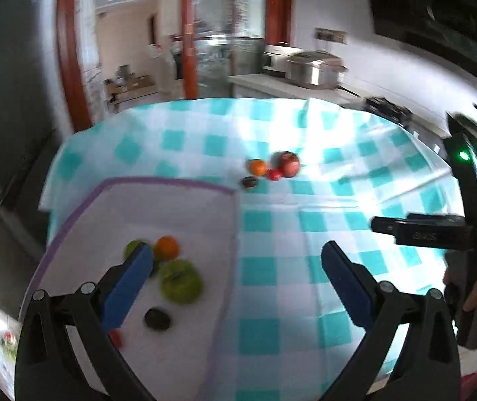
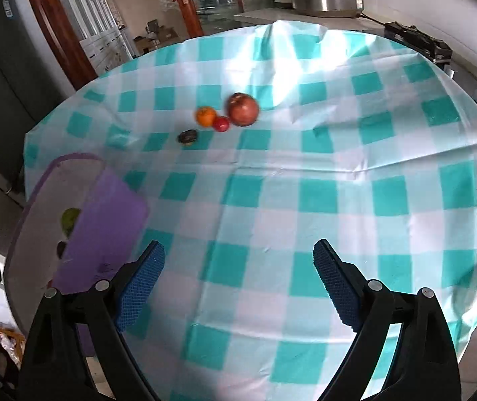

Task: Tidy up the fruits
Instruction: 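Move both grippers back over the remaining fruits on the tablecloth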

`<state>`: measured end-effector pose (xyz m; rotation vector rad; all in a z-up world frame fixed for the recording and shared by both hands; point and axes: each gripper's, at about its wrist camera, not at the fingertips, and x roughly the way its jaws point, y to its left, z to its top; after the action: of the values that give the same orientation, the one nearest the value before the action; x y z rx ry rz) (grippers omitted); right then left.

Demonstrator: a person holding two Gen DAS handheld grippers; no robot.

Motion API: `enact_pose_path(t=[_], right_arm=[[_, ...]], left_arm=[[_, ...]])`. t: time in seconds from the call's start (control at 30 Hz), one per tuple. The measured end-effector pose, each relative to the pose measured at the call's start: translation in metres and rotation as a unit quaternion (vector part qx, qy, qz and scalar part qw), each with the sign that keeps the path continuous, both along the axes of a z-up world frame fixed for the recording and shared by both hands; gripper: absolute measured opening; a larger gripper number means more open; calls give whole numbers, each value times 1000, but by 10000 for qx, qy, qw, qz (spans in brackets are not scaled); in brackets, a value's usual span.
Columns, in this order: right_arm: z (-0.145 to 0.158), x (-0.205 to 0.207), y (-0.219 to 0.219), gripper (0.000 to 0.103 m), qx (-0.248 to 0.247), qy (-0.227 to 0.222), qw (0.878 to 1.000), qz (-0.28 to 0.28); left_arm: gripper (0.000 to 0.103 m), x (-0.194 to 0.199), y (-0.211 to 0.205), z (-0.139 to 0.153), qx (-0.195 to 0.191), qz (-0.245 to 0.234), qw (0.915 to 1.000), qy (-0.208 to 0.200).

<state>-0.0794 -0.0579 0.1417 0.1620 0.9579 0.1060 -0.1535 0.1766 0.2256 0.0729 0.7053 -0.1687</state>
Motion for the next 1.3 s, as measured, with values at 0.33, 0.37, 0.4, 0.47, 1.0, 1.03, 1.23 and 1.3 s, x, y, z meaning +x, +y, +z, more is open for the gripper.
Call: enact_pose_path(t=[0.33,0.37,0.4,0.47,1.0,1.03,1.23,1.3], right_arm=[[-25,58,-29,88,-96,238,9995,185],[-31,60,-32,88,-135,270,9993,217],[-36,62,-37,88,-162,311,9991,236],[-51,65,-48,88,-186,443,9986,198],[-87,150,-59,88,-210,100,9990,376],[-88,157,-58,88,-187,87,9991,374],[-90,191,-46,88,-94,-5,9990,434],[-89,202,-38,88,-71,-52,9987,498]], left_arm=[[101,66,-95,-41,204,-884,9951,402],[101,75,-103,-55,165,-867,9945,558],[101,83,-109,-67,171,-815,9942,678],[101,96,-116,-87,220,-669,9941,830],[100,183,-105,-173,-8,818,9937,771],[100,186,-106,-176,-16,818,9936,775],[99,202,-102,-192,-201,844,9906,1062],[99,205,-100,-194,-385,784,9898,1129]])
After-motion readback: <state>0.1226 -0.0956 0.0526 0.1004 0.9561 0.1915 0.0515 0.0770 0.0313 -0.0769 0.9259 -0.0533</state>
